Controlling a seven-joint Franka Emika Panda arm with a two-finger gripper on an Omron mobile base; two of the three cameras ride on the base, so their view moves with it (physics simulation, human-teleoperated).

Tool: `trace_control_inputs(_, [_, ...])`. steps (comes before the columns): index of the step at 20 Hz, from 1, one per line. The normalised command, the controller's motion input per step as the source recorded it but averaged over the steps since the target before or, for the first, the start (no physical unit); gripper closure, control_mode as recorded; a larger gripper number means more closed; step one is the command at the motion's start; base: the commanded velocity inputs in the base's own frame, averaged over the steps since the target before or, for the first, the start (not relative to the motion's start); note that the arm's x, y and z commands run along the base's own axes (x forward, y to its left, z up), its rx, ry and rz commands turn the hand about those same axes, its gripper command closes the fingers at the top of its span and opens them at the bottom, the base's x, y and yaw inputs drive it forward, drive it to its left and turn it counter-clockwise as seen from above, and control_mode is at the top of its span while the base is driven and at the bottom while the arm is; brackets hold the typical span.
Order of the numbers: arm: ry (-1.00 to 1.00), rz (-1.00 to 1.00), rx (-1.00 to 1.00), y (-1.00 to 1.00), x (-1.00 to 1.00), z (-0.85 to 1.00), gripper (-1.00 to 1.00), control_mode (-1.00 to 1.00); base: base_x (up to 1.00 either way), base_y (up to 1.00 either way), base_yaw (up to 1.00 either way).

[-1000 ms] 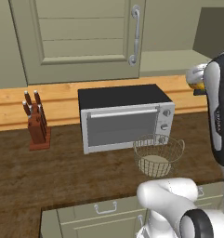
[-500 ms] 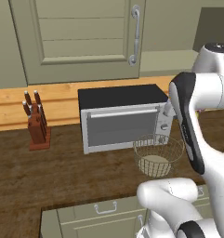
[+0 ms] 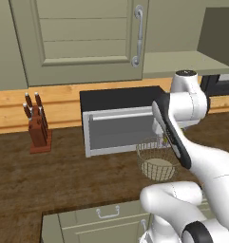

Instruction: Open the cabinet, pick up the bread from the cabinet and place it in the basket. Then move the basket to the dining counter.

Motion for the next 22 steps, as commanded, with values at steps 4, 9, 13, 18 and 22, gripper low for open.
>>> trace_control_inputs(4, [0.12,0.11,0.08,-0.03,0.76,-0.57,1.0,-1.0,0.0,0.0,0.0])
trace_control_inputs(9, [0.1,0.14,0.17,-0.1,0.62,-0.58,1.0,-1.0,0.0,0.0,0.0])
trace_control_inputs(13, [0.06,0.11,0.14,-0.05,0.6,-0.67,1.0,-1.0,0.0,0.0,0.0])
trace_control_inputs(18, [0.0,0.08,0.03,0.0,0.43,-0.74,1.0,-1.0,0.0,0.0,0.0])
trace_control_inputs(22, [0.0,0.04,0.0,0.0,0.18,-0.45,1.0,-1.0,0.0,0.0,0.0])
